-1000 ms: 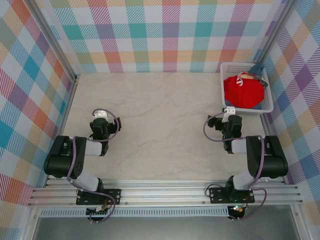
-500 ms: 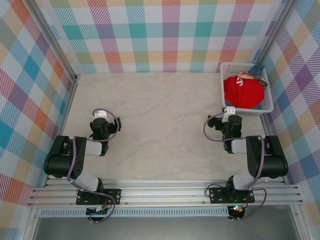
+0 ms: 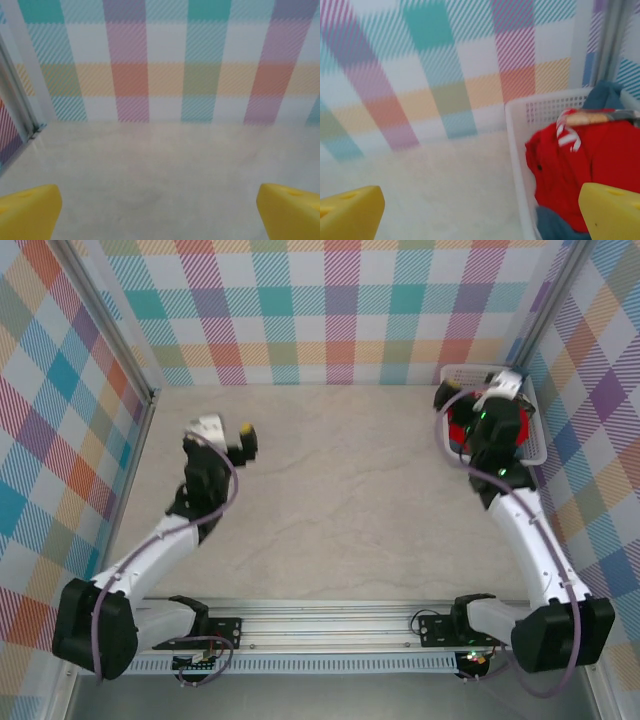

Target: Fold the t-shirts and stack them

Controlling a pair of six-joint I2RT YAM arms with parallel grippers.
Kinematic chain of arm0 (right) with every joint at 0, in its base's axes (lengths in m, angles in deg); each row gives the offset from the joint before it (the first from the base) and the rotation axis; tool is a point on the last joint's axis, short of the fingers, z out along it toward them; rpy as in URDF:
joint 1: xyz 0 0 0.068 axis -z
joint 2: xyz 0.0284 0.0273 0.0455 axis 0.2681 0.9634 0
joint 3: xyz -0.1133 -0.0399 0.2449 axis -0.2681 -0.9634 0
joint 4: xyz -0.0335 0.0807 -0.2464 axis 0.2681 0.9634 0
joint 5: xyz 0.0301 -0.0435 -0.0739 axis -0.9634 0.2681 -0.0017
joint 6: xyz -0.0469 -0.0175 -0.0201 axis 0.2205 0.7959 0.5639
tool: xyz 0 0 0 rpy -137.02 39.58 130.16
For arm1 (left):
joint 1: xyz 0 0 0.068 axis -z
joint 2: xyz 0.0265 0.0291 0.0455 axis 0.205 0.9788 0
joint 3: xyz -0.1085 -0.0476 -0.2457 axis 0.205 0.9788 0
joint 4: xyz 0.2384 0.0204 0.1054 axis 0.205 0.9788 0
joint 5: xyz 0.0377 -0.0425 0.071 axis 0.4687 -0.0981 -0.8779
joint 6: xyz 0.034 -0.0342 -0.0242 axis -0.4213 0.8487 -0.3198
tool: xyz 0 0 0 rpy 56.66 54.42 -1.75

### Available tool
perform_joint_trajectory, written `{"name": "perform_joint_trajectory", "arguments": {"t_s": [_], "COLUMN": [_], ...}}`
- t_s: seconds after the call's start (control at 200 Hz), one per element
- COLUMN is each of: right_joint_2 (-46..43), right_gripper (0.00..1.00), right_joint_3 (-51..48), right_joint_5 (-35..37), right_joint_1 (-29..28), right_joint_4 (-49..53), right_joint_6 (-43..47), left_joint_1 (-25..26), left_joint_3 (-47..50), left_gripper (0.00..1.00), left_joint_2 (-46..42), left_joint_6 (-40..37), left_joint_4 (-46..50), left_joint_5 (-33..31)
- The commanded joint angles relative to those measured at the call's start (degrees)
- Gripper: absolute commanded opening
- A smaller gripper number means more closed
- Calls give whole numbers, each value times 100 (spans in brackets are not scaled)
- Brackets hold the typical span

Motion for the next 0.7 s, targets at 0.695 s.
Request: {"name": "perform_joint_trajectory", "arguments": {"t_s": [0.695], "right_joint_2": [5611], "right_gripper": [72], "right_joint_3": [4710], "right_joint_5": [-2491], "right_joint_1": [1989], "right_joint_4": [2975], "right_joint_6": [-930], "left_joint_1": [756], "left_joint_3": [-3149], "left_gripper": [76], "left_joint_2": [1864], "left_joint_6": [2836], "left_joint_4": [3669], "left_joint_5": [3566]}}
